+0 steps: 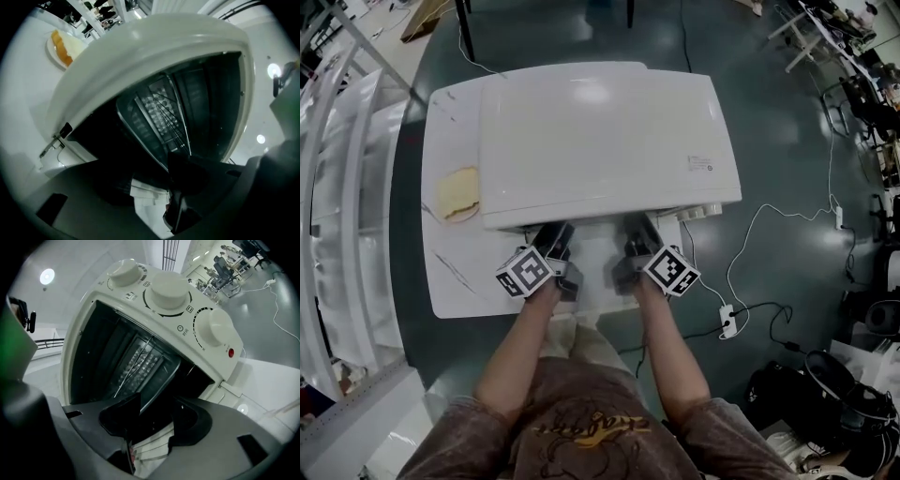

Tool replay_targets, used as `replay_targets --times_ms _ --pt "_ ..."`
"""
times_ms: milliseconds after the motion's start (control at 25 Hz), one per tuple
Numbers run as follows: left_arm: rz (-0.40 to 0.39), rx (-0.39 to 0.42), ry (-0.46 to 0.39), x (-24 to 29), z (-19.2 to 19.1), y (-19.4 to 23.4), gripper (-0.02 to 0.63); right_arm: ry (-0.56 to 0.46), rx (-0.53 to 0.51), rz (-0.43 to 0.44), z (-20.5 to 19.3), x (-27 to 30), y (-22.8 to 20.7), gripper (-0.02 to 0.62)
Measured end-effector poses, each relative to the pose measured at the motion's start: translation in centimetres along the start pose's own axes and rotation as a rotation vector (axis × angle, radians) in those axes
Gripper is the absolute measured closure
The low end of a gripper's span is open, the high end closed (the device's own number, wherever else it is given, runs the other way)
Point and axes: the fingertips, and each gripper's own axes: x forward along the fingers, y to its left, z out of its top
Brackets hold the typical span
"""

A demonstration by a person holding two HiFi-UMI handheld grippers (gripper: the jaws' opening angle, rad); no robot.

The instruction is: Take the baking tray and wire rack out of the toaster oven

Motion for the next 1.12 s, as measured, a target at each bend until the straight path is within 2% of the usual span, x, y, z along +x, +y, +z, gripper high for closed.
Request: replay_targets --times_ms 240,520,640,1120 --pt "0.015 -0.032 -0.019 0.7 0.6 0.4 0.432 -0.022 0.053 -0.002 0.9 1.5 -0.7 0.430" --pt "0.004 -0.061 -0.023 1.0 0.9 0.3 0.456 -0.053 0.122 0.009 1.3 2.3 -0.9 0.479" --pt "-0.006 -0.067 -0.027 1.0 1.0 0.0 0.490 -0.062 0.127 0.008 1.3 2.3 -0.9 0.480" --pt "-0.006 -0.142 -0.020 -1.1 -0.9 -0.3 0.511 -0.059 0.161 0.006 0.2 -0.5 -1.1 0.482"
